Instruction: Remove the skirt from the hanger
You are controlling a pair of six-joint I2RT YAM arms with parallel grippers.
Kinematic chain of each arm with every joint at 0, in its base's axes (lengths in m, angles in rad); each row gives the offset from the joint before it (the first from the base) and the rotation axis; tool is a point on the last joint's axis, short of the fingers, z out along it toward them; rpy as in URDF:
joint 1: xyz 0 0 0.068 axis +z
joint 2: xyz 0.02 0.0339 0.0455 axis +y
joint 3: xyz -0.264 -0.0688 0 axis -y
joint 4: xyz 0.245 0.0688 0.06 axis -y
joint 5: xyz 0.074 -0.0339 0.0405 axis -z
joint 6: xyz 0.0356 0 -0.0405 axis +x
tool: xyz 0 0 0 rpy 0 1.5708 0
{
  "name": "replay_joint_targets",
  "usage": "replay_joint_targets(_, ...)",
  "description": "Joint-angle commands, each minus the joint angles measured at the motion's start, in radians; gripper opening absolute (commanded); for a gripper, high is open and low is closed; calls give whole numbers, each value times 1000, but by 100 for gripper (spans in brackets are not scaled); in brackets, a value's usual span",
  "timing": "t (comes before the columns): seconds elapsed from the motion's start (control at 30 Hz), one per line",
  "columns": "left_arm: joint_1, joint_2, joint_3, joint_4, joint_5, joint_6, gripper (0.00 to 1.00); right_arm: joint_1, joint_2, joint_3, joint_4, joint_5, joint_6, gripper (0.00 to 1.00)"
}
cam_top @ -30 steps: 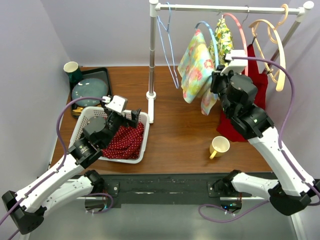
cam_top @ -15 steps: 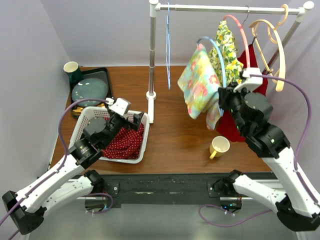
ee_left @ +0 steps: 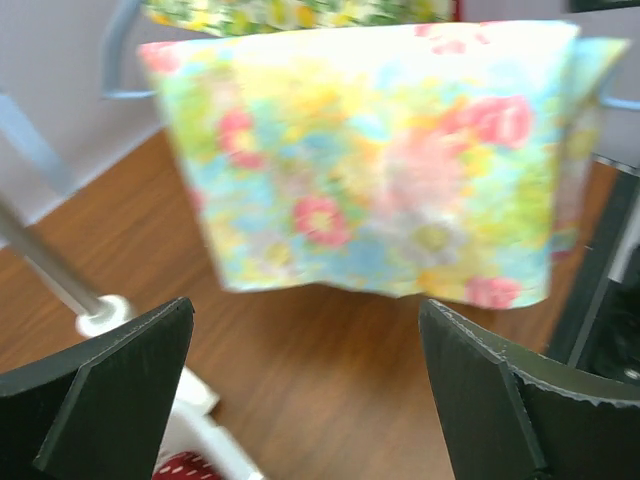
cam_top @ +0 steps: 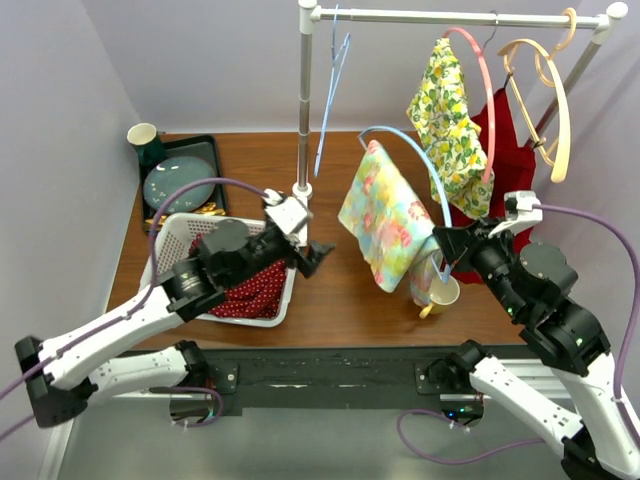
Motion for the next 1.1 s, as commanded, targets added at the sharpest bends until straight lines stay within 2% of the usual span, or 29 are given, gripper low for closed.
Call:
replay_joint_targets(0.0,-123,74,66,83,-32,-59,100,-1,-18,-35,179,-125,91,0)
replay_joint_targets(0.1,-204,162,104,159,-34,-71,100,1,-30,-55,196,-144,101,0)
replay_joint_targets(0.23,-246,248,132,214,-71,-79,100,1,-58,-58,212,-156,117,0)
replay_joint_targets(0.63,-264,447,146,318,-146,-46,100,1,-107,-66,244,-203,158,0)
replay_joint_targets(0.77,-268,469,128,370,-155,-36,96,1,-99,-87,253,-213,166,0)
replay_joint_targets(0.87,-269,467,108,406,-149,-34,89,1,-101,-104,265,-213,175,0)
replay_joint_targets(0.97,-269,467,102,420,-157,-33,67,-1,-99,-110,276,-214,181,0)
replay_joint_targets(1.0,-269,466,100,420,-160,-33,55,-1,-102,-110,279,-217,184,0)
replay_joint_targets(1.07,-269,464,95,420,-164,-34,39,1,-102,-113,284,-223,187,0)
